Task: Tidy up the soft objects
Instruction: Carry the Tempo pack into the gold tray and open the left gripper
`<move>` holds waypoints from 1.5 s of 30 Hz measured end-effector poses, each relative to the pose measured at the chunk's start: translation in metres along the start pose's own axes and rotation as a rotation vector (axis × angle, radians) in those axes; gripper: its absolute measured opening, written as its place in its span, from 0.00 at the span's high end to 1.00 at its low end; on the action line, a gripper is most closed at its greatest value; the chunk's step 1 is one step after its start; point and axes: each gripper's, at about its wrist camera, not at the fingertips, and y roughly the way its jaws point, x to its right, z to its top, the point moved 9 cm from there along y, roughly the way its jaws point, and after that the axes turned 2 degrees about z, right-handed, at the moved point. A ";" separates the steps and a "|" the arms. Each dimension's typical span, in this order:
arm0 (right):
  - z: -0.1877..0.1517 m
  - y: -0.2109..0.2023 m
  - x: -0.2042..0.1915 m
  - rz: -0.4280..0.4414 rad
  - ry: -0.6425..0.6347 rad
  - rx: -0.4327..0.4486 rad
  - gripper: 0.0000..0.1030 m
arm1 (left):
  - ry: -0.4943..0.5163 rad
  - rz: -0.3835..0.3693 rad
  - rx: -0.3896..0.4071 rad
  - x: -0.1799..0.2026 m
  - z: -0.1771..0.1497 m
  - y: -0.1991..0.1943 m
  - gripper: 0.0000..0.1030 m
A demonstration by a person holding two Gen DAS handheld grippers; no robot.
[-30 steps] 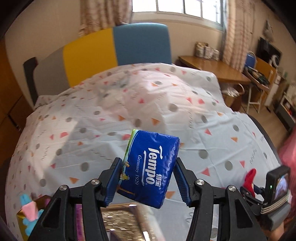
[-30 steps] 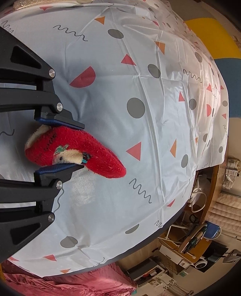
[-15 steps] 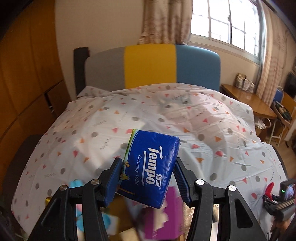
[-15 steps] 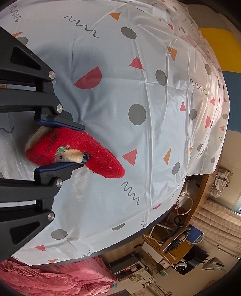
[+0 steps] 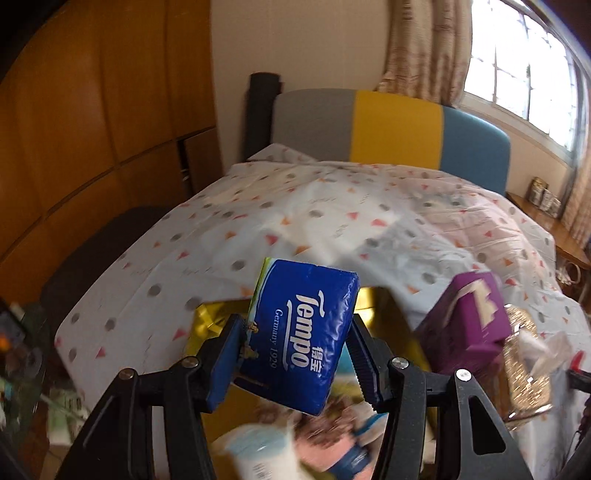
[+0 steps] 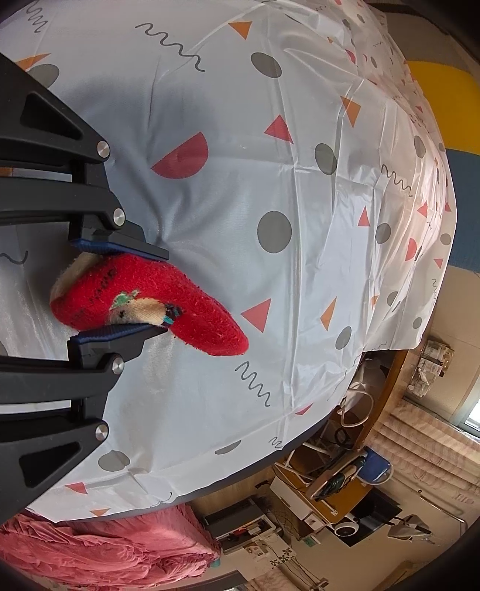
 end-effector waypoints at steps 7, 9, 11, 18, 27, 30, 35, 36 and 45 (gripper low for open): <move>-0.002 -0.002 -0.004 -0.043 -0.042 0.020 0.71 | -0.025 0.090 -0.008 -0.044 -0.047 -0.010 0.45; -0.002 -0.002 -0.005 -0.047 -0.047 0.025 0.71 | -0.030 0.098 -0.005 -0.049 -0.055 -0.014 0.45; -0.002 -0.002 -0.005 -0.051 -0.051 0.029 0.71 | -0.043 0.100 -0.006 -0.054 -0.061 -0.018 0.45; -0.002 -0.002 -0.007 -0.083 -0.080 0.050 0.71 | -0.066 0.105 -0.014 -0.065 -0.071 -0.020 0.45; -0.003 -0.003 -0.009 -0.106 -0.095 0.057 0.72 | -0.080 0.123 -0.035 -0.073 -0.078 -0.014 0.45; -0.003 -0.002 -0.010 -0.108 -0.100 0.055 0.73 | -0.079 0.121 -0.052 -0.072 -0.081 -0.009 0.44; -0.003 -0.003 -0.011 -0.118 -0.110 0.052 0.73 | -0.168 0.044 -0.156 -0.075 -0.090 0.014 0.44; -0.002 -0.003 -0.011 -0.119 -0.110 0.052 0.73 | -0.198 0.019 -0.175 -0.076 -0.090 0.018 0.44; -0.002 -0.004 -0.012 -0.122 -0.112 0.046 0.73 | -0.291 -0.038 -0.236 -0.083 -0.075 0.049 0.44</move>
